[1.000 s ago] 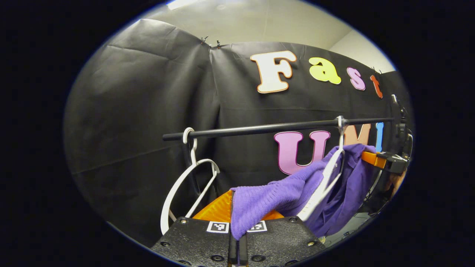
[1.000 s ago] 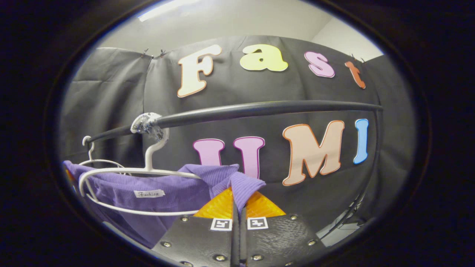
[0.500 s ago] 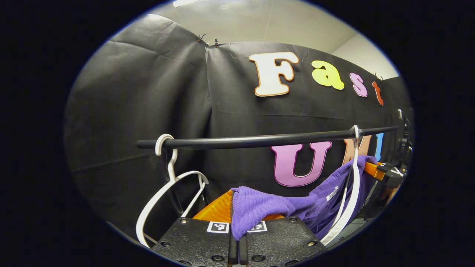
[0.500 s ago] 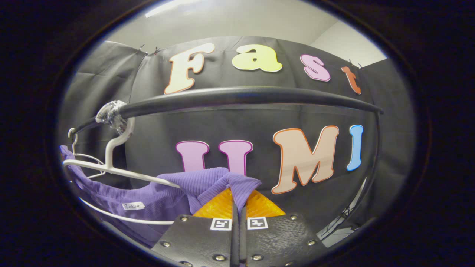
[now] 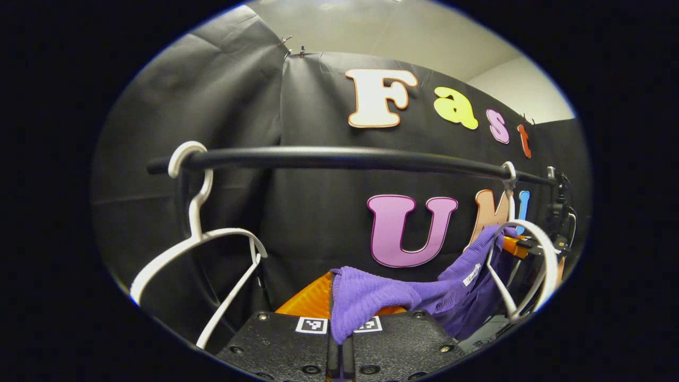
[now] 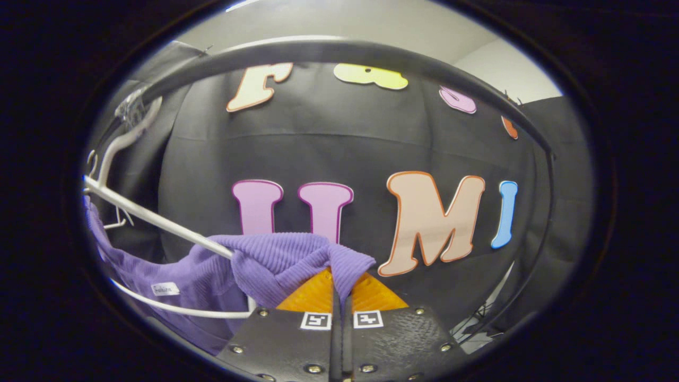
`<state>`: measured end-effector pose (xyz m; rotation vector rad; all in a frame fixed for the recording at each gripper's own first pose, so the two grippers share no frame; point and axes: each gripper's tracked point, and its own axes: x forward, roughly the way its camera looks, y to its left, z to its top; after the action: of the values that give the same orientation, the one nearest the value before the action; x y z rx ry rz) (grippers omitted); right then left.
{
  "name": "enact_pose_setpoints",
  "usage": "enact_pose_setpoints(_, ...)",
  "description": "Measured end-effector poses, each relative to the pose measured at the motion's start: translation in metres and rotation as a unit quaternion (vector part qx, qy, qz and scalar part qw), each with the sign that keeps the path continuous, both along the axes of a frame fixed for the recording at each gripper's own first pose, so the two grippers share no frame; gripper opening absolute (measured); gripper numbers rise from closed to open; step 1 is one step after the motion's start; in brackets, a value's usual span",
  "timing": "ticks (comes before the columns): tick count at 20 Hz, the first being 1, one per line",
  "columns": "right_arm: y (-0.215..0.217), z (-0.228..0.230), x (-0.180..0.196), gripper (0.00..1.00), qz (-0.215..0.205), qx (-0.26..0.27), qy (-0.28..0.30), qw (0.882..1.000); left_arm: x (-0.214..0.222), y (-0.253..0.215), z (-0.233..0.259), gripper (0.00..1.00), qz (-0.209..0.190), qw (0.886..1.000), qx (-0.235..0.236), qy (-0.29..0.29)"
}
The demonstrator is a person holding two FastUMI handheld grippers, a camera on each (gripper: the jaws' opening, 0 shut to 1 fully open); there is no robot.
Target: Grasp the clothes on the hanger with both hands and then place them into the laundry hamper below.
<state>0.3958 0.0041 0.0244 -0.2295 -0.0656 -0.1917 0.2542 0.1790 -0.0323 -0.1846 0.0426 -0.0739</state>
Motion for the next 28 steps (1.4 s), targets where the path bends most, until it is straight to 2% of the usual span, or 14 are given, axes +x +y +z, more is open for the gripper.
enact_pose_setpoints(4, -0.007, -0.036, 0.005, 0.01, -0.003, -0.002, 0.025, 1.0, 0.006, -0.005, -0.034, 0.03, -0.003, 0.999, -0.036, 0.028)
enact_pose_setpoints(7, -0.008, -0.074, 0.004, 0.01, -0.002, 0.024, 0.061, 0.998, 0.014, -0.011, -0.07, 0.03, -0.005, 0.998, -0.046, 0.047)
enact_pose_setpoints(10, -0.016, -0.113, 0.005, 0.01, -0.004, 0.037, 0.104, 0.994, 0.012, -0.024, -0.123, 0.03, -0.009, 0.989, -0.104, 0.104)
enact_pose_setpoints(12, -0.023, -0.13, -0.001, 0.01, -0.004, 0.028, 0.12, 0.992, 0.009, -0.03, -0.14, 0.04, -0.002, 0.984, -0.128, 0.125)
enact_pose_setpoints(15, -0.02, -0.153, -0.02, 0.01, 0.009, 0.049, 0.148, 0.988, -0.008, -0.024, -0.176, 0.05, 0.014, 0.98, -0.117, 0.16)
enact_pose_setpoints(18, -0.026, -0.171, -0.04, 0.01, 0.009, 0.053, 0.168, 0.984, -0.033, -0.027, -0.194, 0.04, 0.019, 0.983, -0.083, 0.164)
enact_pose_setpoints(24, -0.013, -0.198, -0.079, 0.0, 0.027, 0.027, 0.195, 0.98, -0.043, -0.04, -0.178, 0.04, 0.026, 0.987, -0.041, 0.155)
enact_pose_setpoints(28, 0.006, -0.191, -0.119, 0.01, 0.049, 0.012, 0.193, 0.98, -0.083, -0.045, -0.152, 0.04, 0.03, 0.99, -0.025, 0.135)
